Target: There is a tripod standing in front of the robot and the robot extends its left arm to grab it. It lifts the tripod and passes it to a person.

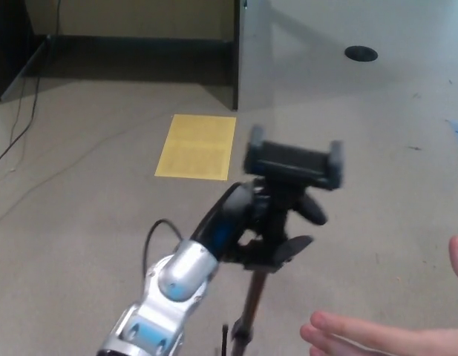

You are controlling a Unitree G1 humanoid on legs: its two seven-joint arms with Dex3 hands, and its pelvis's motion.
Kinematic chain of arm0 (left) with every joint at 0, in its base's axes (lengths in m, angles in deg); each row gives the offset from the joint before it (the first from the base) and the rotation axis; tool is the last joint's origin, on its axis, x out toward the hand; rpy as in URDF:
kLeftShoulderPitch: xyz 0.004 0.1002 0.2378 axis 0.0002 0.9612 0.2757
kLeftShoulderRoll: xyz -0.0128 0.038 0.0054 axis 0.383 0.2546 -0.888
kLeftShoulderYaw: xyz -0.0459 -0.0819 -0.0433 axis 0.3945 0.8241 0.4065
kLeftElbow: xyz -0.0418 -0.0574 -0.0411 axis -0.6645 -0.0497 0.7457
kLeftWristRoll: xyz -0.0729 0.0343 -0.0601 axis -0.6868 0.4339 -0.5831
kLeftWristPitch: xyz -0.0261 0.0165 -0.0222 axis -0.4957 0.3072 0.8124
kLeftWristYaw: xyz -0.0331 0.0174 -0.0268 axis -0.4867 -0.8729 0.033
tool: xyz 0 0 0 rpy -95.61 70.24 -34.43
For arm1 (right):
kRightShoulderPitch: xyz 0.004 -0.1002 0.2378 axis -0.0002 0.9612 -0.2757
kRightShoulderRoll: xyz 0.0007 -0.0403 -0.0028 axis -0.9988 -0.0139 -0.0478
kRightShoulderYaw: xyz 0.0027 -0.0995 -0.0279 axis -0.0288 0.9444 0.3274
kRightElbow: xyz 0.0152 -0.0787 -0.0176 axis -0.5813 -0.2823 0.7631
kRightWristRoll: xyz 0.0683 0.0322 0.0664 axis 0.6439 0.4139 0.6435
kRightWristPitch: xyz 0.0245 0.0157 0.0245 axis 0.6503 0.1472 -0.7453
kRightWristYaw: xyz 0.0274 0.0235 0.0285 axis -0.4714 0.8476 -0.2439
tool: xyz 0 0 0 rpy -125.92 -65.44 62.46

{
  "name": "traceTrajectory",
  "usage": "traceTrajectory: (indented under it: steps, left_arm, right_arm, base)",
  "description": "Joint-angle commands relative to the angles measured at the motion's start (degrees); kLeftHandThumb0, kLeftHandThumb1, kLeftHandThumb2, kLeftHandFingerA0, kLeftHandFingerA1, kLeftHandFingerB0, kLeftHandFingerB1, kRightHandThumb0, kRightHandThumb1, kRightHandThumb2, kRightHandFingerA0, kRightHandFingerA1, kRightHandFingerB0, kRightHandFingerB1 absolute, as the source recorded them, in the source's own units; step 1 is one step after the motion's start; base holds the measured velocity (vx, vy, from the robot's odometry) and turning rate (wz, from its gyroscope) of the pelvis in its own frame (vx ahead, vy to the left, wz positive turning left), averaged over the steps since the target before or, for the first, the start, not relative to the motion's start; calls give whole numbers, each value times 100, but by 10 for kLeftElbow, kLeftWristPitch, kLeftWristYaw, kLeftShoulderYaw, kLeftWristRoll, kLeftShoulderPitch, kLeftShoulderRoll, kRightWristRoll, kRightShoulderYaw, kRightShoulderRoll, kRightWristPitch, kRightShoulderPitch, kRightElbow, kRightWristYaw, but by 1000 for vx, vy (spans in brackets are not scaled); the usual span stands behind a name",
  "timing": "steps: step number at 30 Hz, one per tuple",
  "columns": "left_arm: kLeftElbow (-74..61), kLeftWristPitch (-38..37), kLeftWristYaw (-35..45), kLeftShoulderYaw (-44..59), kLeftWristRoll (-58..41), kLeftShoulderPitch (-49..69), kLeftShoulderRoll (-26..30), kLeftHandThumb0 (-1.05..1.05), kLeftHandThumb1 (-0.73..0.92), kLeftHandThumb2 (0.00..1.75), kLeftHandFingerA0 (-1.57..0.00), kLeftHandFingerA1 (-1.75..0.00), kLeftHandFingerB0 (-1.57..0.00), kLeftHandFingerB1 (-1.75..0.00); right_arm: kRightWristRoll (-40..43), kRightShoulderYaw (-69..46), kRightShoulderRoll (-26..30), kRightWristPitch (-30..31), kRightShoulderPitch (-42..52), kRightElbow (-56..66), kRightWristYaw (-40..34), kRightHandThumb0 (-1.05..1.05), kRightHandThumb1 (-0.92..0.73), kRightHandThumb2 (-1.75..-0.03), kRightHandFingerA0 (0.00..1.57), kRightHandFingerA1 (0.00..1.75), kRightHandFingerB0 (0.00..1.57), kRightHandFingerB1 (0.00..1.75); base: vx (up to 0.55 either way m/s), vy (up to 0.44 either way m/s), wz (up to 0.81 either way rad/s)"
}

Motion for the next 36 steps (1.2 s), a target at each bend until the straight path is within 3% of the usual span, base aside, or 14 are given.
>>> traceTrajectory:
  steps: [1,10,23,26,30,33,34,36]
  left_arm:
    - [-93,65,20,-19,-5,-51,-34,-15,74,75,-86,-143,-79,-115]
    - [-167,126,28,-47,7,-85,-68,-20,72,75,-88,-149,-79,-121]
    - [-324,227,26,-118,-18,-74,-121,-18,69,82,-94,-141,-81,-113]
    - [-391,277,0,-155,-26,-58,-158,-22,68,82,-98,-142,-81,-106]
    - [-446,301,-21,-192,-7,-67,-167,-24,74,72,-95,-143,-80,-111]
    - [-468,305,-31,-212,-3,-72,-174,-24,73,76,-91,-149,-80,-114]
    - [-475,311,-30,-215,1,-81,-174,-27,72,78,-88,-153,-78,-117]
    - [-515,383,-27,-233,10,-92,-179,-24,74,81,-86,-161,-71,-129]
  right_arm:
    - [-5,3,13,2,14,2,4,-43,-70,-61,67,42,52,38]
    - [-9,5,17,4,7,1,3,-42,-70,-61,67,43,52,38]
    - [-7,10,0,-2,13,-4,6,-42,-71,-62,65,42,53,38]
    - [-10,15,-1,4,16,-4,8,-42,-71,-61,67,43,54,38]
    - [-10,17,0,2,11,-6,8,-40,-71,-61,67,43,53,38]
    - [-16,25,5,6,6,-14,14,-44,-74,-62,67,42,51,37]
    - [-21,28,0,37,-7,-14,14,-53,-76,-64,62,39,48,36]
    - [-33,40,0,31,-5,-15,4,-60,-69,-69,56,41,45,38]
  base:
    - [0,0,0]
    - [0,0,0]
    - [0,0,0]
    - [0,0,0]
    - [0,0,0]
    - [0,0,0]
    - [0,0,0]
    - [0,0,0]
